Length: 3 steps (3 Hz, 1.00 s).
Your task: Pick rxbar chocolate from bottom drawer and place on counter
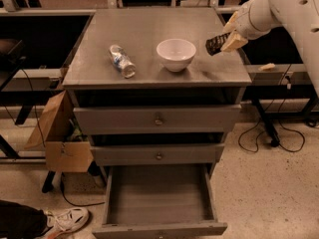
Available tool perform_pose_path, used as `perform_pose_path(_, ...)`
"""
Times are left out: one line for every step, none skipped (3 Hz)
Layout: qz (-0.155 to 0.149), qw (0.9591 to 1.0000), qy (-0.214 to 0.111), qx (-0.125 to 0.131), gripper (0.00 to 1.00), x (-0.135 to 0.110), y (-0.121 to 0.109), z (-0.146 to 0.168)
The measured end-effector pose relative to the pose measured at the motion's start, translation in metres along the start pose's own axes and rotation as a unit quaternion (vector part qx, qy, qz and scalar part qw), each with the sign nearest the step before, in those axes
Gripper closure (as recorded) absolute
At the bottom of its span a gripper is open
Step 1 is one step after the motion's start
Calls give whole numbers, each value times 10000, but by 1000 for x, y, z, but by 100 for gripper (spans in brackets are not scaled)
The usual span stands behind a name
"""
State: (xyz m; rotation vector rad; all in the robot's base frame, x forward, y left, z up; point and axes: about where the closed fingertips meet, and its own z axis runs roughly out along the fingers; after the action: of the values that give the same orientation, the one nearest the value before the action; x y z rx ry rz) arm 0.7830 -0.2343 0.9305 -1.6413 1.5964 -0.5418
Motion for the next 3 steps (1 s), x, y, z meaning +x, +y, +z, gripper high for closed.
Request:
perform_pose_path(-78, 9999, -63, -109, 34, -6, 5, 8)
perform_pose_path(-91, 9998, -73, -128, 11, -7, 6, 9)
perform_pose_path(-91, 9998, -73, -128, 0, -7, 6, 9)
